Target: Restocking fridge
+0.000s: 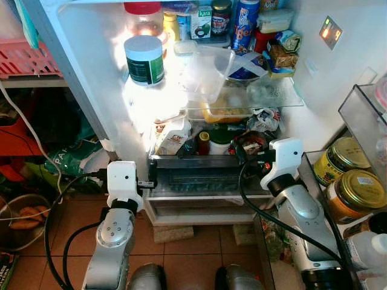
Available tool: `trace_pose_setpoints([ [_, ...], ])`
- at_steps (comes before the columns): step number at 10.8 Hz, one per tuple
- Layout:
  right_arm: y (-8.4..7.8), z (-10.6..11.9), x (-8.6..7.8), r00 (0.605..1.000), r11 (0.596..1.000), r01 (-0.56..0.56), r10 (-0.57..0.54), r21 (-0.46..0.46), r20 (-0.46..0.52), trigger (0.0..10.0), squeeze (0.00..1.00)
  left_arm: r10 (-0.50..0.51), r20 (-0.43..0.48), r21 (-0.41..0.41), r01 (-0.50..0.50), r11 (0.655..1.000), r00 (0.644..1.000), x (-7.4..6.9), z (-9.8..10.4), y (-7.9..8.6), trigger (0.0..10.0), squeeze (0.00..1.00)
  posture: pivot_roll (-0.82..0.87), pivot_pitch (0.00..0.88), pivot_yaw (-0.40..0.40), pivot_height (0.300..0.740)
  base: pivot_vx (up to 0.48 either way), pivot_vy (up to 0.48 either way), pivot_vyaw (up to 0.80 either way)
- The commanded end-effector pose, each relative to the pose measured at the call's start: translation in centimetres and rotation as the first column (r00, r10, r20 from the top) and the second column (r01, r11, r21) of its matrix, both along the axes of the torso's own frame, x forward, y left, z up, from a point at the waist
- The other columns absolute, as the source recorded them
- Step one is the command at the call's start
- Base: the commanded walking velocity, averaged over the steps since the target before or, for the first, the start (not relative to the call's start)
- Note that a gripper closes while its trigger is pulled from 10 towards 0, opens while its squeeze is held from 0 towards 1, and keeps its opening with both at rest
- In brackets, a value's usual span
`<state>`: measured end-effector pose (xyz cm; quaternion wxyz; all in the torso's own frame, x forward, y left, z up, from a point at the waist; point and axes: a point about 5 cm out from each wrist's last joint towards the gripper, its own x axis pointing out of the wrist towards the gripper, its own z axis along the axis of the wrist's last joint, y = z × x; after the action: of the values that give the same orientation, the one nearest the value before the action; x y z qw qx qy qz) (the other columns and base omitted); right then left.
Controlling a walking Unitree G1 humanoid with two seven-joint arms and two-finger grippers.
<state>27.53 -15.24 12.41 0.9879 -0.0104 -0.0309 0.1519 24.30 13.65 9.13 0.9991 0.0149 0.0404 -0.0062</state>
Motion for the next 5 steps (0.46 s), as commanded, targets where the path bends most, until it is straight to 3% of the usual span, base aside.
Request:
trace_pose_setpoints([
  [1,-0.37,0.47,-0.14,1.0,1.0,0.0,0.001,-0.012,0.014,10.0,0.0,0.003,-0.006,-0.001,-0.003,1.0,1.0,0.0,-0.18,-0.07,10.0,0.0,-0.06,0.109,-0.006,0.74,0.0,0.0,0.0],
  [2,-0.37,0.51,-0.17,1.0,1.0,-0.004,0.004,-0.012,0.008,10.0,0.0,0.006,-0.011,-0.003,-0.006,1.0,1.0,0.0,-0.27,-0.05,10.0,0.0,-0.06,0.109,-0.007,0.74,0.0,0.274,0.0],
  [5,-0.19,0.49,-0.2,1.0,1.0,-0.006,0.006,-0.013,0.004,10.0,0.0,0.014,-0.021,-0.001,-0.014,1.0,1.0,0.03,-0.39,0.12,10.0,0.0,-0.06,0.114,-0.004,0.74,0.0,0.467,0.0],
])
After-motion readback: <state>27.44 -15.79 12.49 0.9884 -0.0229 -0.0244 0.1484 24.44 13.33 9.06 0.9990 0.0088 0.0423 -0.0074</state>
